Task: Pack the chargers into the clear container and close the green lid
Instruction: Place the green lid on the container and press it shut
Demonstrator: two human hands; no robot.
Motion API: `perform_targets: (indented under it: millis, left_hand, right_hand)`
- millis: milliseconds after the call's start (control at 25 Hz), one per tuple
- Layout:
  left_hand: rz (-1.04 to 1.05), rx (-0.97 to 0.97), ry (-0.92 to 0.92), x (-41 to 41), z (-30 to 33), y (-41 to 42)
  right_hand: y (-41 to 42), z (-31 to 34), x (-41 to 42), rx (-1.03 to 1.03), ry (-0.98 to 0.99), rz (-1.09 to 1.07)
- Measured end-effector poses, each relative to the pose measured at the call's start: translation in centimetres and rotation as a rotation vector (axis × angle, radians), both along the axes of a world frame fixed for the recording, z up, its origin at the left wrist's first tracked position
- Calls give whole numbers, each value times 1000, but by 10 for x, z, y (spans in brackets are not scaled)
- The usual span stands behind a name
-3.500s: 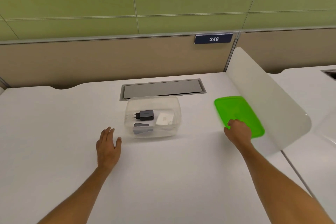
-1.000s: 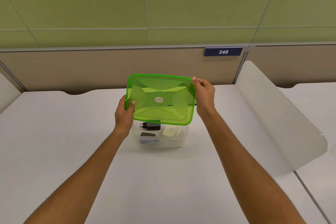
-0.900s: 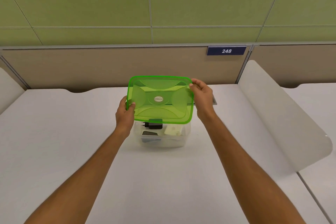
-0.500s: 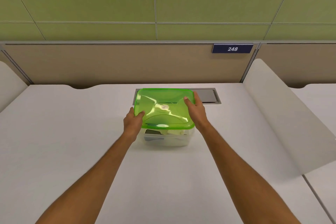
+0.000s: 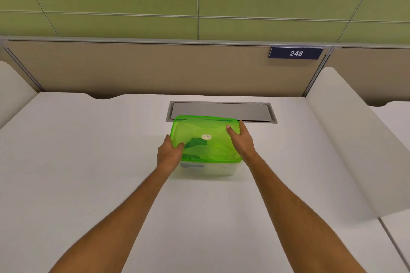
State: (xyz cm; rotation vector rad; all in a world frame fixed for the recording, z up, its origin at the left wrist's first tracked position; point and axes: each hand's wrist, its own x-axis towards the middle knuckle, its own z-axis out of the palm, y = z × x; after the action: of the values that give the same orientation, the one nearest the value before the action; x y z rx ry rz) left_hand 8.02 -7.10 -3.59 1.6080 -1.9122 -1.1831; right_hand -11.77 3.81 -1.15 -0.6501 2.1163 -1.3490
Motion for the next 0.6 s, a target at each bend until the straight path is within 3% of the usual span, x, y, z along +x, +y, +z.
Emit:
perform_targets:
  millis: [600]
  left_hand:
    - [-32, -23, 81, 3, -9, -3]
  right_hand:
    - [-10, -20, -2, 187, 226, -15]
